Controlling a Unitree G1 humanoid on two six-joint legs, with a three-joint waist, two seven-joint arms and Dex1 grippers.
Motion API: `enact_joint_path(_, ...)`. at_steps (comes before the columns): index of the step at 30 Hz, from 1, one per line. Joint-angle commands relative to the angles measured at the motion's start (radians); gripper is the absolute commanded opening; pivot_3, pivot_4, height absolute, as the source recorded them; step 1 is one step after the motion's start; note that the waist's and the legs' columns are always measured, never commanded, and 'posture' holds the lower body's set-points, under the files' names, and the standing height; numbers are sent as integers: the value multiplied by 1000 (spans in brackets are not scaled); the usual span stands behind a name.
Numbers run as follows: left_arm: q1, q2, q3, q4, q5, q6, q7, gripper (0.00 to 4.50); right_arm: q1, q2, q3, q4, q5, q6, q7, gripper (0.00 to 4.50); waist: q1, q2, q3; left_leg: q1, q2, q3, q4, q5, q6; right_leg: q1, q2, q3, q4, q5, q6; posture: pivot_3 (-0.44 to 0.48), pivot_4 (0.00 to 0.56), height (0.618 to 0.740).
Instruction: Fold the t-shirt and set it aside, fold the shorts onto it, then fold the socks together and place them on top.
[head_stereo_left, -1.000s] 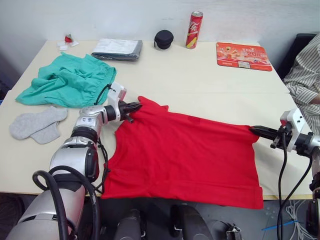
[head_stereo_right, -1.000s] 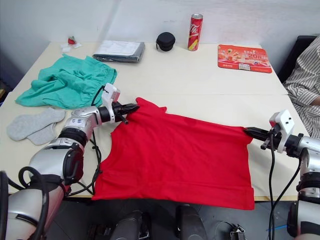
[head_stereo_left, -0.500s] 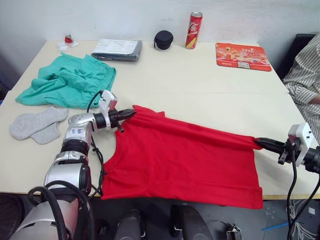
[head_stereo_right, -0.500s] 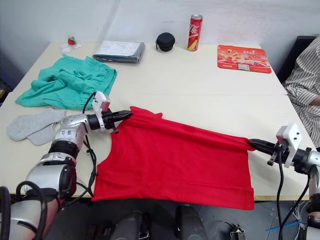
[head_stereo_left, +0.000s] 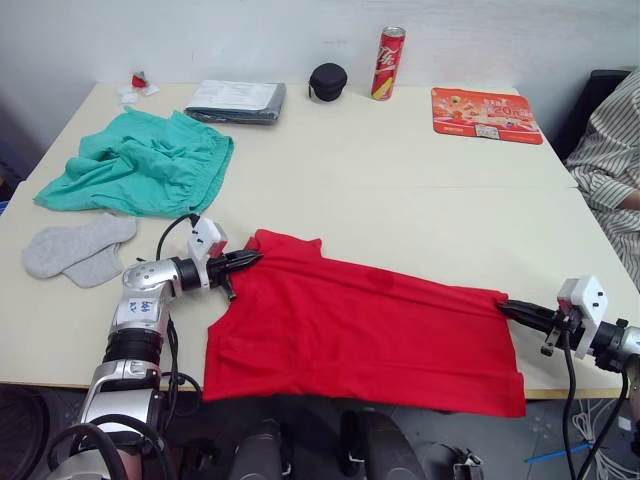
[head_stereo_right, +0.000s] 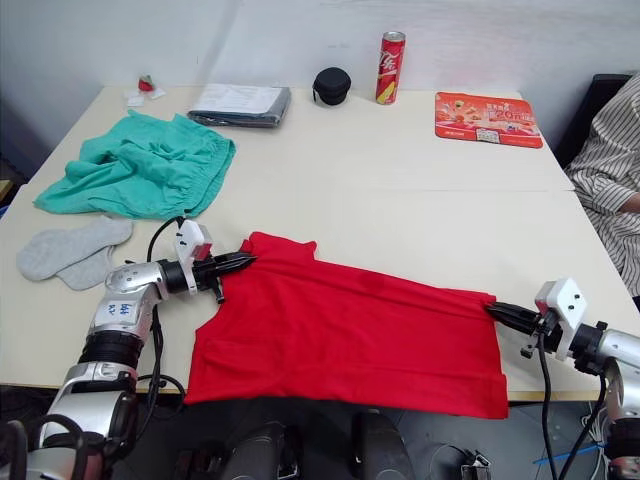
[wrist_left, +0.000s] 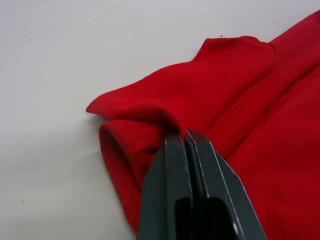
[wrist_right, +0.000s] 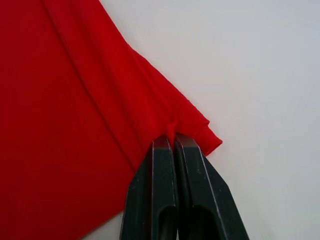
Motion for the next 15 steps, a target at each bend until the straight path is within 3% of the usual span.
enact_joint_path(1,18,22,6,-46,-31,16,10,30,6,3,-15,-11,19,46,-32,0,0,0,0,0,0,0,0,0,0,0,0,0,0,0,0,0,150,740)
enact_joint_path(4,30,38,4,-83,-58,65,-23,665,28,-7,-25,-59,36,58,-23,664,0,0,0,0,0,0,0,0,0,0,0,0,0,0,0,0,150,740)
enact_joint_path(10,17,149,-2,-161,-115,351,-86,2620,152,-47,-101,-233,68,53,-17,2803,0,0,0,0,0,-1,0,0,0,0,0,0,0,0,0,0,150,740)
enact_joint_path(15,-102,244,-48,-130,-127,585,-141,4264,229,-60,-218,-389,102,18,-55,4500,2,0,0,0,0,-1,-1,0,0,0,0,-1,-1,0,0,0,150,740)
